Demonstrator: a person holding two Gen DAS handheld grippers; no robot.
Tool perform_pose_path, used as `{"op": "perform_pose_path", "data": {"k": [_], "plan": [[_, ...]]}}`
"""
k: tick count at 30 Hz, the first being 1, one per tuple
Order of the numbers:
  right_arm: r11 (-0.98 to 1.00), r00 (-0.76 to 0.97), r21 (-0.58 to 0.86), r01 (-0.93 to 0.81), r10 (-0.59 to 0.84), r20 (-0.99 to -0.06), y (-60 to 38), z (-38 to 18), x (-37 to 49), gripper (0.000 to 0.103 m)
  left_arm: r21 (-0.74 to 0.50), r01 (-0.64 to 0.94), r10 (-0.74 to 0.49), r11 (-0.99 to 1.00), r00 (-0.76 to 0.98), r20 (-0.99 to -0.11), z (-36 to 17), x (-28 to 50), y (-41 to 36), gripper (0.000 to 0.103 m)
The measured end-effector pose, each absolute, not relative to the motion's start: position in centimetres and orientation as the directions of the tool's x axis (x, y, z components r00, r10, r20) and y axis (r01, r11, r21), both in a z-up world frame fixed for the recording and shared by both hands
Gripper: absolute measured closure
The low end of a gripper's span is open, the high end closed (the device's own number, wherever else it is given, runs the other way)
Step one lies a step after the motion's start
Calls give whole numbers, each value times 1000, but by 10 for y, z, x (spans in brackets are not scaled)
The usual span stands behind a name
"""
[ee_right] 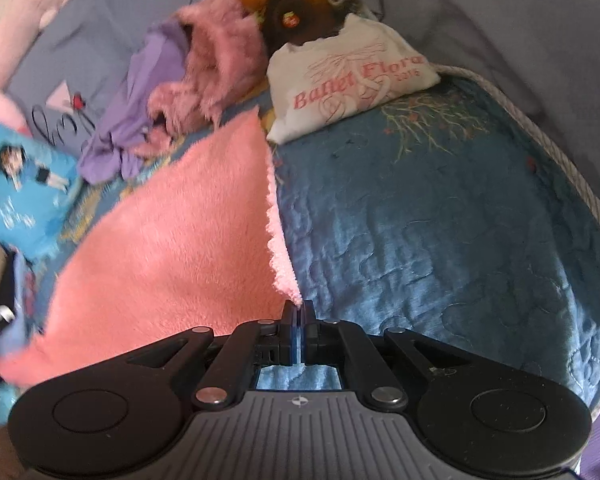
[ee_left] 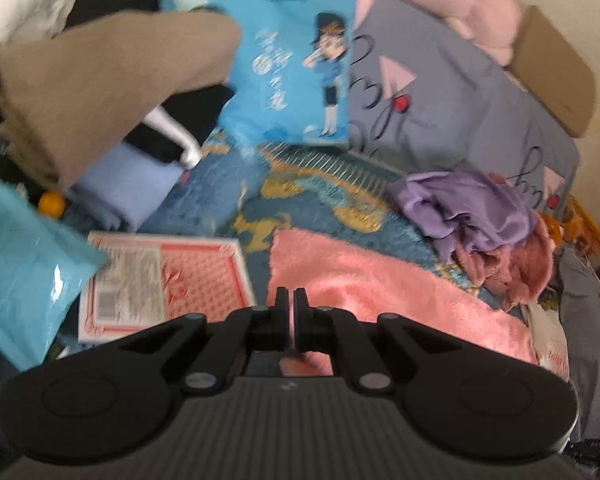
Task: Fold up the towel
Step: 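Open both tools and release the spread pink fleece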
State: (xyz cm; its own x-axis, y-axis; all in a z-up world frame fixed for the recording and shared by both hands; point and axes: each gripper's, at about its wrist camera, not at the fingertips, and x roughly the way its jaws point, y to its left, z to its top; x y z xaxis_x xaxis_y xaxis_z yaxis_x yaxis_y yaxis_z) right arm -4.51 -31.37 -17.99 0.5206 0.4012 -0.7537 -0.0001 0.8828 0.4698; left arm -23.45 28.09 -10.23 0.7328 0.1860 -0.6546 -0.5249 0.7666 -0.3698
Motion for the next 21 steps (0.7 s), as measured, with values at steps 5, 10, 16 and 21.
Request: {"op": "perform_pose_path", "data": {"k": [5,10,16,21], "plan": [[885,488,464,40,387,-782,-328,-185,-49,103,-302,-551,206,778,678,-706,-107,-227,270,101],[892,489,448,58,366,-792,-334,-189,-52,103,-233,-571,228,787,619,-751,-112,-219,260,101],[927,543,373,-51,339,-769,-313,-170,-32,96,-152,-562,251,813,573,-780,-116,-207,245,100],[953,610,250,-174,303,-732,-277,-148,15,87,-77,-474,262,877,606,-751,-113,-177,223,83]]}}
